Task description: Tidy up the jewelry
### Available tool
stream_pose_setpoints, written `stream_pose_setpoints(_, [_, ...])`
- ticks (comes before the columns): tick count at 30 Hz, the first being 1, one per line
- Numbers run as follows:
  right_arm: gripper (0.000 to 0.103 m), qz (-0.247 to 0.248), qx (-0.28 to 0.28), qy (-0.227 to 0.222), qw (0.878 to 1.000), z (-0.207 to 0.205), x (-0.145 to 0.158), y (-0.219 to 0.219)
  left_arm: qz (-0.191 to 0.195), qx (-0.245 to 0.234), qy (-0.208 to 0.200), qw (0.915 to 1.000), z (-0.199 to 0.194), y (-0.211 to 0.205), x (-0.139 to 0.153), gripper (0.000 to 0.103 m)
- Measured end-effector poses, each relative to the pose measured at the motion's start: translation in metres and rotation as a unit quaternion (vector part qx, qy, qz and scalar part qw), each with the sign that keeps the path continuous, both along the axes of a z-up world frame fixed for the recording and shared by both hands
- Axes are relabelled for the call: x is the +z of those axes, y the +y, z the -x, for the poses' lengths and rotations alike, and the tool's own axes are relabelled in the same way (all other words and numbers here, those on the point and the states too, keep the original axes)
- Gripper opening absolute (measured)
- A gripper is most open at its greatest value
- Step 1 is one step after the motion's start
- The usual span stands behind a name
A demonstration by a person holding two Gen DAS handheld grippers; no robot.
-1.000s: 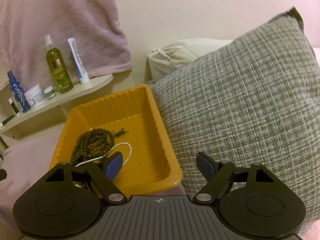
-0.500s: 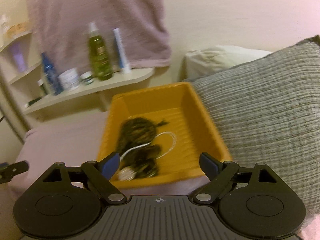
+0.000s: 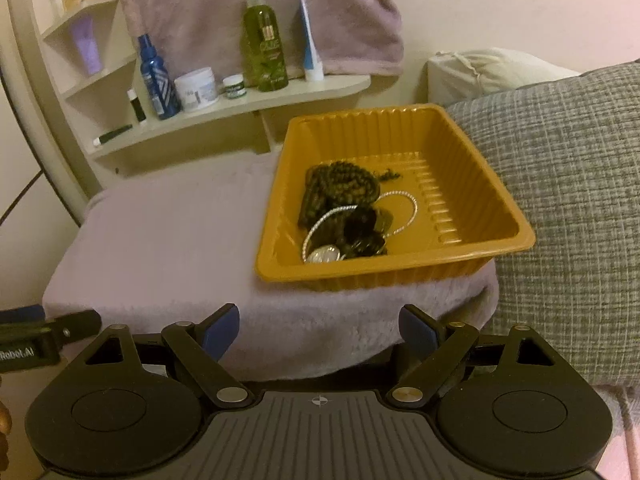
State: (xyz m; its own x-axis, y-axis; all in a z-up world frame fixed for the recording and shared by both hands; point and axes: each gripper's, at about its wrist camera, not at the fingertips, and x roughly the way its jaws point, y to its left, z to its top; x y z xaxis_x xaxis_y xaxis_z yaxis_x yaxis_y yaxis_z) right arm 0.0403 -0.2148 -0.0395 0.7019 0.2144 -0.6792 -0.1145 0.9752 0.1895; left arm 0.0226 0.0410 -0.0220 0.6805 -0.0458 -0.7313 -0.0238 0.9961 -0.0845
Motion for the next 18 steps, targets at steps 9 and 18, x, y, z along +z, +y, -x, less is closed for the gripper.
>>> stream_pose_setpoints(9, [0.086, 0.01, 0.022, 0.005, 1.0, 0.001, -0.006, 0.01, -0.006, 0.0, 0.012, 0.9999, 0.004, -0.008, -0.005, 0.102])
stream_pose_setpoints(18, [0.086, 0.026, 0.05, 0.008, 0.998, 0.003, -0.012, 0.025, -0.006, 0.007, 0.021, 0.9997, 0.002, -0.01, -0.009, 0.102])
